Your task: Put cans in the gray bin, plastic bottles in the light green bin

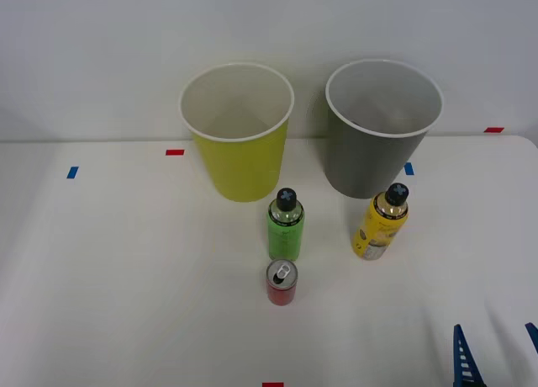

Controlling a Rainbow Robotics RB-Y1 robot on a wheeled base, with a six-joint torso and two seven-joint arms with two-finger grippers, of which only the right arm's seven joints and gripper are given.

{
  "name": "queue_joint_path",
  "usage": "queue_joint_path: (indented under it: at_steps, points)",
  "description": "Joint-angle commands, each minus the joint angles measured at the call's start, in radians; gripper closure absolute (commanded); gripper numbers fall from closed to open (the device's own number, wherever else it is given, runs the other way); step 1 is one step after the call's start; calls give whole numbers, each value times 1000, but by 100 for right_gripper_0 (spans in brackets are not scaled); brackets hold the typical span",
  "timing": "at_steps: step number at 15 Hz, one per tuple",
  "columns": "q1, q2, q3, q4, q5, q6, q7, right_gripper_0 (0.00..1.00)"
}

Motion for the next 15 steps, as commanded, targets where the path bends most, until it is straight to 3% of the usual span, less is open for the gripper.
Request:
queue_joint_path:
  at_steps: [1,6,9,11,13,15]
  points:
    - [12,1,-5,-1,0,-3,-6,0]
    - [41,16,15,-1,-31,-22,-8,0]
    - [75,16,89,-1,-163,-20,22,0]
    - [80,10,112,0,-238,-17,135,0]
    - [97,-2,182,0,-351,-12,236,0]
    - [98,-4,201,-1,-394,-12,296,0]
